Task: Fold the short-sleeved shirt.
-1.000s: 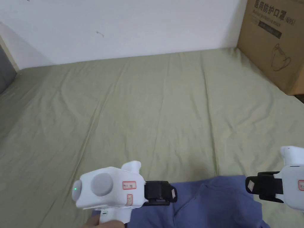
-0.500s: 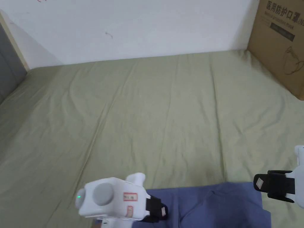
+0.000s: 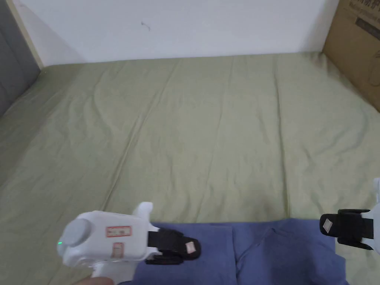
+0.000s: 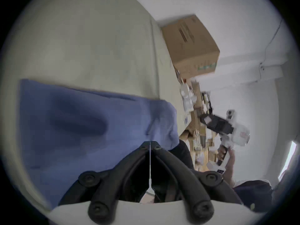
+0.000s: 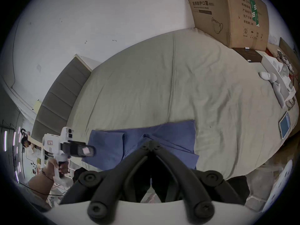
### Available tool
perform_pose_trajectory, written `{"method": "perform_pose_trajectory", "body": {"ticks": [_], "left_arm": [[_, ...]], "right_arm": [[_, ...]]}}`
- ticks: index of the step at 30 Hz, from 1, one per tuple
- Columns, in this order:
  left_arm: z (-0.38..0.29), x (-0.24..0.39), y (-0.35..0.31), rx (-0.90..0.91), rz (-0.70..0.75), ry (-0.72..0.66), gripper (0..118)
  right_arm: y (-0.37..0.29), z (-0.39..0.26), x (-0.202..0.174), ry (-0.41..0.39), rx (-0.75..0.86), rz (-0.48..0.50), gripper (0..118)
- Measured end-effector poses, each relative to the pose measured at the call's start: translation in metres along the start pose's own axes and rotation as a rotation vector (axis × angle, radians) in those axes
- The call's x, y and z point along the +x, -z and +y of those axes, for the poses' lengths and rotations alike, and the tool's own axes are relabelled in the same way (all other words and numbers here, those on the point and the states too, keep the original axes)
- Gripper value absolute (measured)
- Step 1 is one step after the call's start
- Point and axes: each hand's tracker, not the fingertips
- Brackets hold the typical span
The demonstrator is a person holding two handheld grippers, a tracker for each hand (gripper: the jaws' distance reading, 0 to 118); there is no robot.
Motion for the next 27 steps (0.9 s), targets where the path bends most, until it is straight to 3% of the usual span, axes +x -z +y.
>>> {"method": "perform_pose_trajectory", "body": {"ticks": [3,4,5,7,9,10,15,17,22,23,24,26,27], "left_arm": [[0.0,-0.046,-0.063,0.118,0.023,-0.123,3],[-0.002,-0.056,-0.076,0.155,0.017,-0.154,20],[-0.003,-0.068,-0.088,0.19,0.025,-0.174,44],[-0.004,-0.086,-0.096,0.204,0.03,-0.194,117],[-0.005,-0.099,-0.091,0.18,0.001,-0.221,118],[-0.027,-0.104,-0.064,0.182,-0.046,-0.225,118],[-0.007,-0.107,-0.018,0.122,-0.286,-0.234,118],[-0.003,-0.103,0.01,0.048,-0.383,-0.296,118],[0.007,-0.113,0.037,0.013,-0.413,-0.252,118],[0.007,-0.117,0.034,0.021,-0.412,-0.26,113],[0.008,-0.121,0.031,0.03,-0.404,-0.269,99],[0.005,-0.128,0.03,0.031,-0.173,-0.277,7],[0.001,-0.138,0.028,-0.004,-0.039,-0.226,7]], "right_arm": [[0.004,0.001,-0.007,-0.017,-0.013,0.0,0],[0.005,0.001,-0.008,-0.019,-0.017,0.001,0],[0.007,0.001,-0.009,-0.017,-0.022,0.004,0],[0.01,0.001,-0.011,-0.009,-0.029,0.007,0],[0.014,0.001,-0.014,-0.011,-0.04,0.002,0],[0.015,0.001,-0.016,-0.013,-0.046,0.001,0],[0.017,-0.001,-0.022,-0.014,-0.073,0.002,0],[0.016,-0.002,-0.024,-0.026,-0.076,-0.012,0],[0.014,-0.002,-0.023,-0.027,-0.077,-0.021,0],[0.014,-0.002,-0.022,-0.024,-0.076,-0.02,0],[0.014,-0.003,-0.021,-0.021,-0.075,-0.02,0],[0.016,-0.003,-0.019,-0.016,-0.078,-0.021,0],[0.017,-0.004,-0.018,-0.013,-0.081,-0.021,0]]}}
